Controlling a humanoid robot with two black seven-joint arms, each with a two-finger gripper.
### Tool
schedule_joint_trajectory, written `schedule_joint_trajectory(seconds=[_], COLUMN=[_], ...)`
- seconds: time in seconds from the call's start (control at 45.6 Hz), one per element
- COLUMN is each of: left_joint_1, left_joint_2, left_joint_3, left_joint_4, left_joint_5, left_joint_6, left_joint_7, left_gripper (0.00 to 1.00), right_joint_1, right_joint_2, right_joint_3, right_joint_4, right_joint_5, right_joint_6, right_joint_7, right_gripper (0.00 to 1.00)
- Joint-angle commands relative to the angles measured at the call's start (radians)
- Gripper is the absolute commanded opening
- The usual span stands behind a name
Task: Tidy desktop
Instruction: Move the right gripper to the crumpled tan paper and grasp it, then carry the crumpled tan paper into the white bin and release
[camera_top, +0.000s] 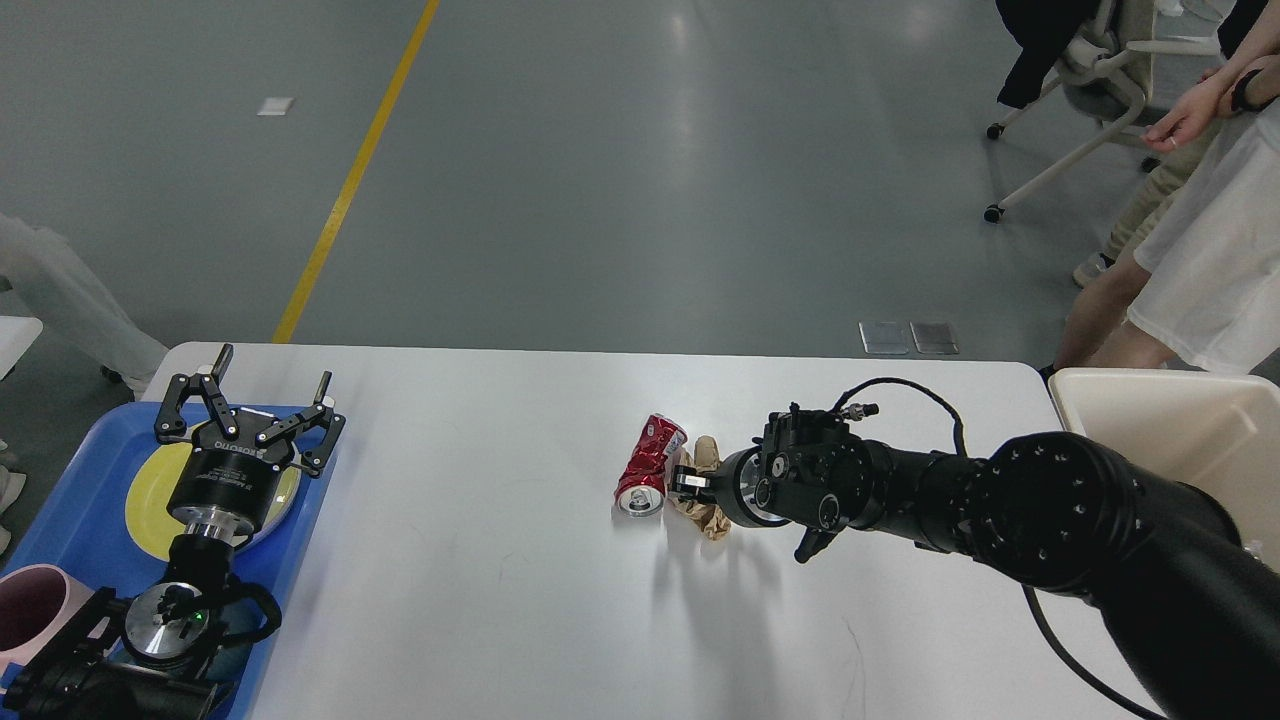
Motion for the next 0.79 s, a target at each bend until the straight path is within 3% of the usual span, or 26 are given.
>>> schedule_joint_trajectory(seconds=[0.0,0.241,0.395,0.505,0.768], left_joint_1=[0.000,0.000,0.000,0.000,0.000], left_joint_2=[0.000,0.000,0.000,0.000,0.000], left_joint_3=[0.000,0.000,0.002,0.002,0.002], left_joint_4=[0.000,0.000,0.000,0.000,0.000], left_joint_5=[0.000,0.000,0.000,0.000,0.000], left_joint_6=[0.000,0.000,0.000,0.000,0.000], left_joint_7=[0.000,0.000,0.000,0.000,0.000], left_gripper=[0.97,0.96,0.96,0.97,0.97], right_joint_1=[0.008,0.068,0.166,0.237,0.594], right_joint_2=[-0.007,-0.076,-0.141,-0.181,-0.263], right_joint_3=[0.008,0.010,-0.007,-0.029,-0.288], right_joint_4=[0.011,0.123,0.269,0.355,0.703], right_joint_5=[0.013,0.015,0.017,0.018,0.122], right_joint_6=[-0.002,-0.002,-0.002,0.010,0.082], right_joint_7=[-0.006,-0.028,-0.032,-0.062,-0.063], right_gripper=[0.00,0.00,0.00,0.00,0.00])
